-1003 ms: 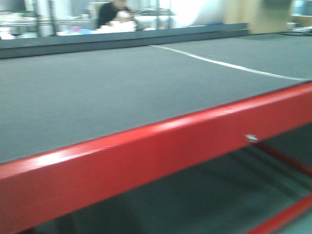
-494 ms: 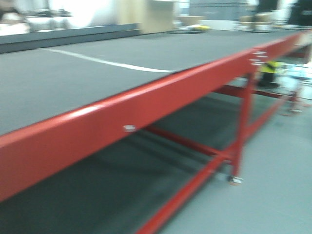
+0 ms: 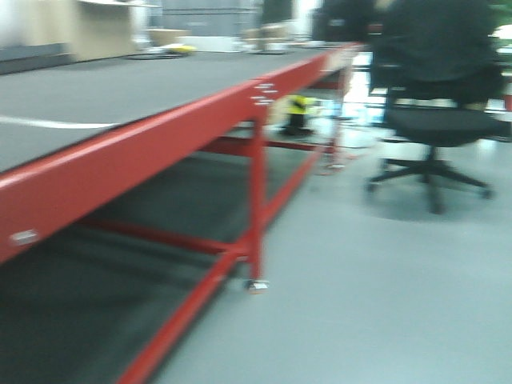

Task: Grab block from conveyor and place in blue bin
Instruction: 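Drive along the red conveyor frame toward the shelves of blue bins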

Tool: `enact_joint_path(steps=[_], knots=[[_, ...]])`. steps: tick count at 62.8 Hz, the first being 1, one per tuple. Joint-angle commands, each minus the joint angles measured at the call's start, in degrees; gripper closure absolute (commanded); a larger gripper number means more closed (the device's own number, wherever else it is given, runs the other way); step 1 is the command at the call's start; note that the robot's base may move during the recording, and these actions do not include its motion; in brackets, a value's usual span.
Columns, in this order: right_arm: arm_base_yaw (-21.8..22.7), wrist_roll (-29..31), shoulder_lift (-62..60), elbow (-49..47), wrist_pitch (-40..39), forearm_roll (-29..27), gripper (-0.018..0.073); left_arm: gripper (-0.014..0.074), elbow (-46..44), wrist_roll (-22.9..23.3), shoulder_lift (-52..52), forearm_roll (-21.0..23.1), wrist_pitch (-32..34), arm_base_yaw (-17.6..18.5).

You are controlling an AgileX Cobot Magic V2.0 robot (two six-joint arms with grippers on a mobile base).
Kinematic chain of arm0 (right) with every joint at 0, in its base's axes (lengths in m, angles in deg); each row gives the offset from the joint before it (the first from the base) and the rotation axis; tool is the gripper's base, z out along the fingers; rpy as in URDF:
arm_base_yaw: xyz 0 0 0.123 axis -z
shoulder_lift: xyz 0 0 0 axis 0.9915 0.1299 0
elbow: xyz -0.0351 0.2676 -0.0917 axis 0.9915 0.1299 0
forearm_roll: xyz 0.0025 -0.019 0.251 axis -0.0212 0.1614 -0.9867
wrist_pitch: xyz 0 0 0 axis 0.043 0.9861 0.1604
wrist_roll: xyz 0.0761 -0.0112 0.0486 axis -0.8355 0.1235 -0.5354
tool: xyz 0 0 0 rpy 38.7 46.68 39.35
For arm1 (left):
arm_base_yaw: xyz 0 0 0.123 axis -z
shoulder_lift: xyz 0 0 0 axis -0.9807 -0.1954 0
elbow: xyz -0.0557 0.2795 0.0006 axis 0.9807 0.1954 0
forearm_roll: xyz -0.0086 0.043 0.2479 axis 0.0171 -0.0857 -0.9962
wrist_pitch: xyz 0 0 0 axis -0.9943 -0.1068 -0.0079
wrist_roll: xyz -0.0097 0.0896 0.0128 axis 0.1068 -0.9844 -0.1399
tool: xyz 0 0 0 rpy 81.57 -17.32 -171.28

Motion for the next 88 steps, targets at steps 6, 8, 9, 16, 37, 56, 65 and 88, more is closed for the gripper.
enact_joint_path(steps=[6, 8, 9, 16, 37, 56, 65, 88], knots=[[0.12, 0.13, -0.25, 0.04, -1.74, 0.29, 0.0721, 0.0708, -0.02, 0.24, 0.09, 0.47, 0.97, 0.32], [0.12, 0.13, -0.25, 0.04, -1.74, 0.29, 0.0721, 0.0708, -0.02, 0.24, 0.09, 0.47, 0.97, 0.32], [0.12, 0.13, -0.25, 0.04, -1.74, 0.29, 0.0721, 0.0708, -0.02, 0.24, 0.09, 0.47, 0.97, 0.32], [0.12, 0.13, -0.25, 0.04, -1.74, 0.29, 0.0721, 0.0708, -0.02, 0.24, 0.09, 0.47, 1.08, 0.32], [0.12, 0.13, -0.25, 0.04, -1.86, 0.29, 0.0721, 0.0708, -0.02, 0.24, 0.09, 0.47, 1.08, 0.32], [0.12, 0.13, -0.25, 0.04, -1.86, 0.29, 0.0721, 0.0708, -0.02, 0.24, 0.09, 0.47, 1.08, 0.32], [0.12, 0.13, -0.25, 0.04, -1.86, 0.29, 0.0721, 0.0708, -0.02, 0.24, 0.09, 0.47, 1.08, 0.32], [0.12, 0.13, -0.25, 0.04, -1.86, 0.29, 0.0721, 0.0708, -0.02, 0.24, 0.09, 0.47, 1.08, 0.32]])
